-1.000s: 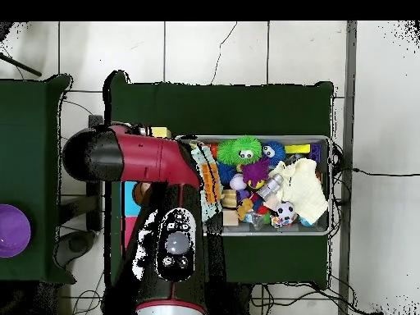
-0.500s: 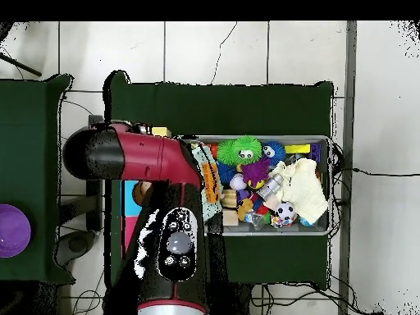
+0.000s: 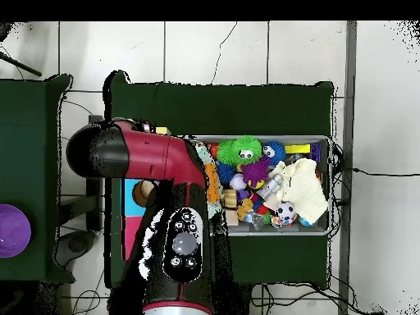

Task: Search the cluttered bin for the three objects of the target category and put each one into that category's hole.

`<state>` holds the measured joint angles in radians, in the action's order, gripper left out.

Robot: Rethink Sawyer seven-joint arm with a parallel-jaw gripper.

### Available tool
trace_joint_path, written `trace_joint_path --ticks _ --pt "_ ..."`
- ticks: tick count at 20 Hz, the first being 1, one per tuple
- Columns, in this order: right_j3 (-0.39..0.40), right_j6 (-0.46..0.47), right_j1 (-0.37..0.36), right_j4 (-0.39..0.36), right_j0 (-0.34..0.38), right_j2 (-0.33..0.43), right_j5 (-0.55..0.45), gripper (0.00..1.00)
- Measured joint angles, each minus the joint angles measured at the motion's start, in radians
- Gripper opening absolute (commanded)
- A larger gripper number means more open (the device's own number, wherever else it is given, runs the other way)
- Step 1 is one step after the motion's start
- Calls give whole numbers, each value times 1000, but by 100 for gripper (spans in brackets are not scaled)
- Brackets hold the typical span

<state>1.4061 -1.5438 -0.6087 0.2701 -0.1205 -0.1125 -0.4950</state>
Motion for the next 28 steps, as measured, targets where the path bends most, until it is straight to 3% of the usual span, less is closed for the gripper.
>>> trace_joint_path --ticks 16,28 --pt "62 0 -79 10 135 59 0 0" --pt "121 0 -106 8 137 63 0 0"
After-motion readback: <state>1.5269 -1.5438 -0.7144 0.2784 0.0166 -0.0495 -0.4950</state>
